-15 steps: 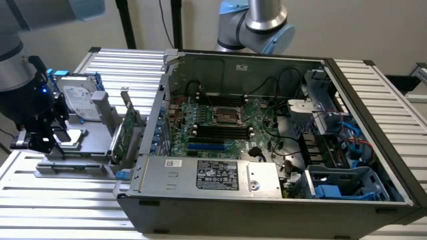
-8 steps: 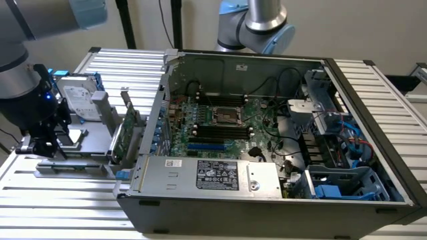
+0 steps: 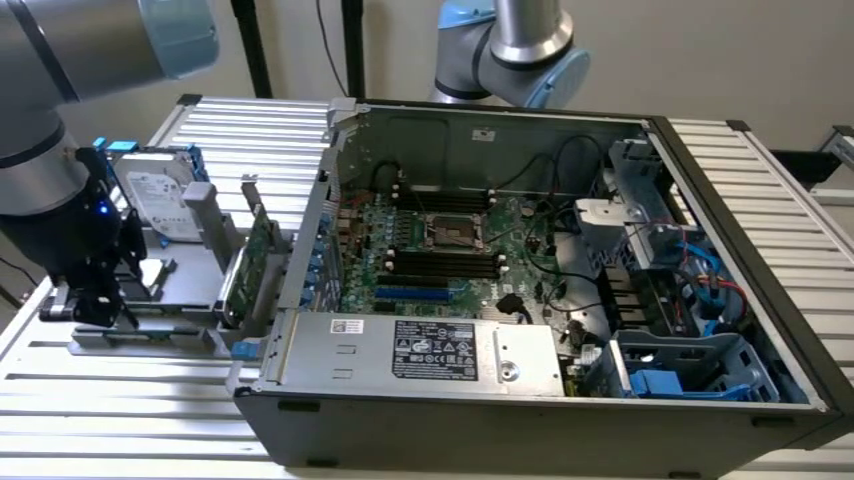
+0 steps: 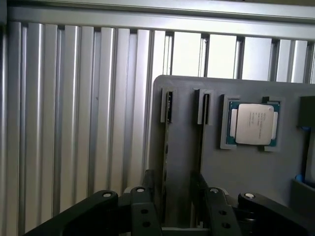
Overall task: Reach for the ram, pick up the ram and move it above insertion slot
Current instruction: 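Pick up the ram and move it above insertion slot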
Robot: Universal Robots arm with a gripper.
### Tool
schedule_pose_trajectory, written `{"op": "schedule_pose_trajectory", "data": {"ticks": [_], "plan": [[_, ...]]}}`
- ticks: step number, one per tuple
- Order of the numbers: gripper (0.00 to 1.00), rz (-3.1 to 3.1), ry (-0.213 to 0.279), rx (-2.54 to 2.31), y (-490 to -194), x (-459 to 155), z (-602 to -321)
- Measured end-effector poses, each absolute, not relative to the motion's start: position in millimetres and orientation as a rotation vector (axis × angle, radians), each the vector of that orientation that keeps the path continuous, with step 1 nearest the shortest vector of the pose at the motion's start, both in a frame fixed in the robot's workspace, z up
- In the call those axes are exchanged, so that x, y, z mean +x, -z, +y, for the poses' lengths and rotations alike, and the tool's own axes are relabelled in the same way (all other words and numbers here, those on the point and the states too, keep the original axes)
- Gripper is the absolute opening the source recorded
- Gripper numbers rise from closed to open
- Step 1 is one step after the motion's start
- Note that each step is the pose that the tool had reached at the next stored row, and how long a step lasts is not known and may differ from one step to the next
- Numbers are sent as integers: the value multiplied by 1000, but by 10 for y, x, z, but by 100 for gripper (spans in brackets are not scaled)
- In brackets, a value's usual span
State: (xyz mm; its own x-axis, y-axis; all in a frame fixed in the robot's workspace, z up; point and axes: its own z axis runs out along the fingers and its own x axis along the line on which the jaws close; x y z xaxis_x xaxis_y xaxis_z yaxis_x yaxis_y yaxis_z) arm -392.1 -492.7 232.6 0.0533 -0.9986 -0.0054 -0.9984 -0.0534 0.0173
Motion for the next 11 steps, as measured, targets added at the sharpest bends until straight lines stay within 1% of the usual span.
{"op": "schedule_pose_trajectory", "data": {"ticks": [11], "plan": [[42, -2149, 25, 2280, -2126, -3919, -4967]]}}
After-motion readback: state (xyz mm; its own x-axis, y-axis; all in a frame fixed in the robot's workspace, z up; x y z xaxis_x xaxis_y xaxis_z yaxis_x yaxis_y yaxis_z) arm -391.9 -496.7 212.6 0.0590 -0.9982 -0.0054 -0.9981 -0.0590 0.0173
